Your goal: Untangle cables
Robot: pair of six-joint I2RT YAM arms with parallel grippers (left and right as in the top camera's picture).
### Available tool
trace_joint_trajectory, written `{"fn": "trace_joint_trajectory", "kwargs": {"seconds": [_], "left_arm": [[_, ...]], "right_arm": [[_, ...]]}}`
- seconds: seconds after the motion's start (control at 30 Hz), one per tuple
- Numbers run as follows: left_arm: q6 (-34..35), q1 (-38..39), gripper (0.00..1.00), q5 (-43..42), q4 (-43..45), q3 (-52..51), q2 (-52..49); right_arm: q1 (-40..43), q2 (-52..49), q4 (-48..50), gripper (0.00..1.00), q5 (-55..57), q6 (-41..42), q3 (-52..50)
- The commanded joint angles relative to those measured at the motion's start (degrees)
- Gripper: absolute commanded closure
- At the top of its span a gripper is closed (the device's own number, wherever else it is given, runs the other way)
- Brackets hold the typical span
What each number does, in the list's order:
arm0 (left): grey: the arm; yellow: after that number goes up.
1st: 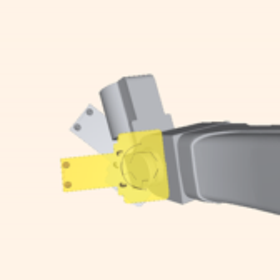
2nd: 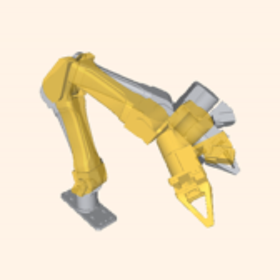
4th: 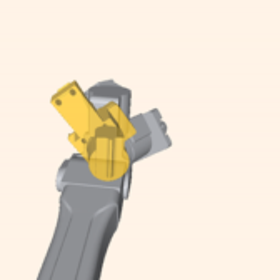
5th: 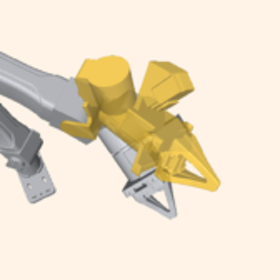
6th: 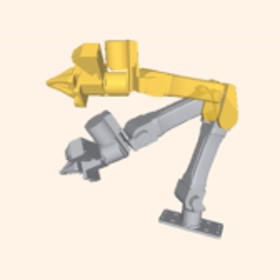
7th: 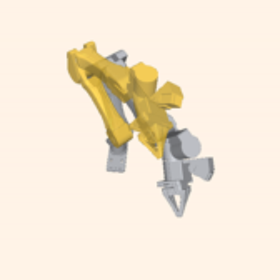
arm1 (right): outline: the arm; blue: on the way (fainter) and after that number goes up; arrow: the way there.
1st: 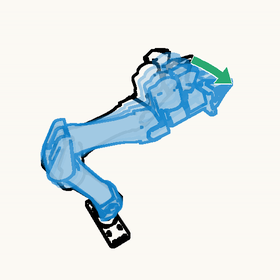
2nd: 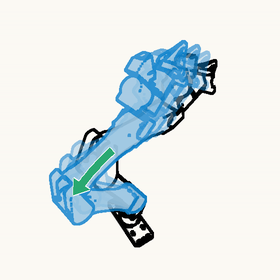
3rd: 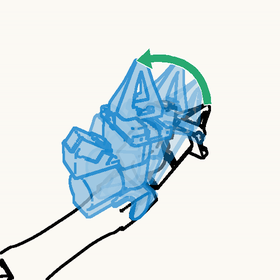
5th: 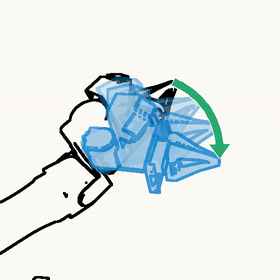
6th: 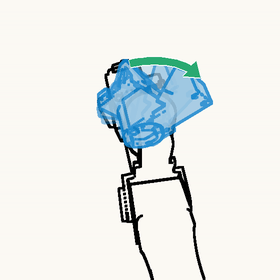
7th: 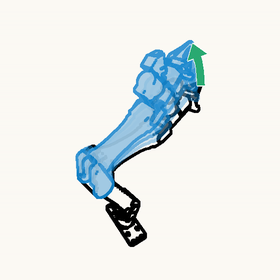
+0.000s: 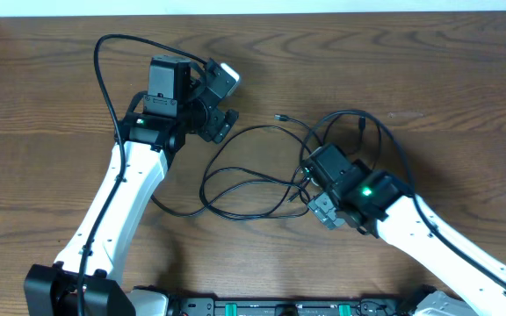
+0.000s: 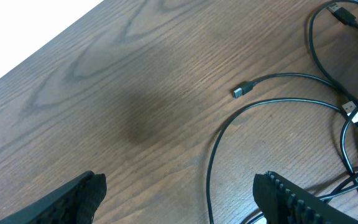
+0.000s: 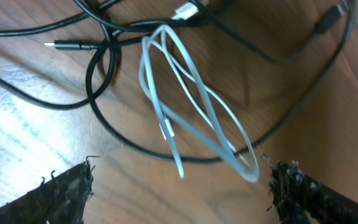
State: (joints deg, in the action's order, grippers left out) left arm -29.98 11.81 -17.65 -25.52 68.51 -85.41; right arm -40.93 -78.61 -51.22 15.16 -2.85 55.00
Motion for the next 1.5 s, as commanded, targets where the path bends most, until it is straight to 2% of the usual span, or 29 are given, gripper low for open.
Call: {"fn": "trace_joint_trajectory", "kwargs": {"seconds": [0.0,0.3,0.37,0.43,0.47,0.5,0.63,0.7,0.87,1.0,1.2,1.37,1.47], "left_arm": [[0.1,-0.2,0.19,0.2,-0.1,0.1,-0.3],[0.1,-0.2,0.19,0.2,-0.1,0.1,-0.3],[0.1,-0.2,0.19,0.2,-0.1,0.1,-0.3],[0.1,-0.2,0.18,0.2,-0.1,0.1,-0.3],[0.1,-0.2,0.19,0.2,-0.1,0.1,-0.3],[0.1,-0.2,0.19,0.2,-0.1,0.1,-0.3],[0.1,-0.2,0.19,0.2,-0.1,0.1,-0.3],[0.1,-0.2,0.19,0.2,-0.1,0.1,-0.3],[0.2,-0.2,0.19,0.2,-0.2,0.1,-0.3],[0.1,-0.2,0.19,0.2,-0.1,0.1,-0.3],[0.1,-0.2,0.19,0.2,-0.1,0.1,-0.3],[0.1,-0.2,0.19,0.2,-0.1,0.1,-0.3],[0.2,-0.2,0.27,0.2,-0.2,0.1,-0.3]], "right_arm": [[0.1,-2.5,2.3,0.12,0.3,-4.2,-1.4],[0.1,-10.3,6.5,0.2,0.8,-6.0,-1.7],[0.1,-11.0,7.1,0.29,1.5,-6.0,-1.7],[0.1,-11.2,8.2,0.48,2.4,-6.0,-1.7],[0.1,-11.2,8.7,0.6,2.8,-6.0,-1.7],[0.1,-11.2,9.2,0.68,3.0,-6.0,-1.7],[0.1,-11.2,10.0,0.85,2.9,-6.0,-1.7],[0.1,-11.2,10.1,0.99,2.9,-6.0,-1.7],[0.1,-11.0,10.1,0.99,3.1,-4.5,-1.5],[0.1,-8.9,10.1,0.99,8.7,0.0,-0.3],[0.1,0.2,10.9,0.99,16.1,0.7,4.1],[0.1,8.2,16.9,0.99,16.4,0.7,6.8],[0.1,12.4,20.7,0.99,16.4,0.6,6.8]]}}
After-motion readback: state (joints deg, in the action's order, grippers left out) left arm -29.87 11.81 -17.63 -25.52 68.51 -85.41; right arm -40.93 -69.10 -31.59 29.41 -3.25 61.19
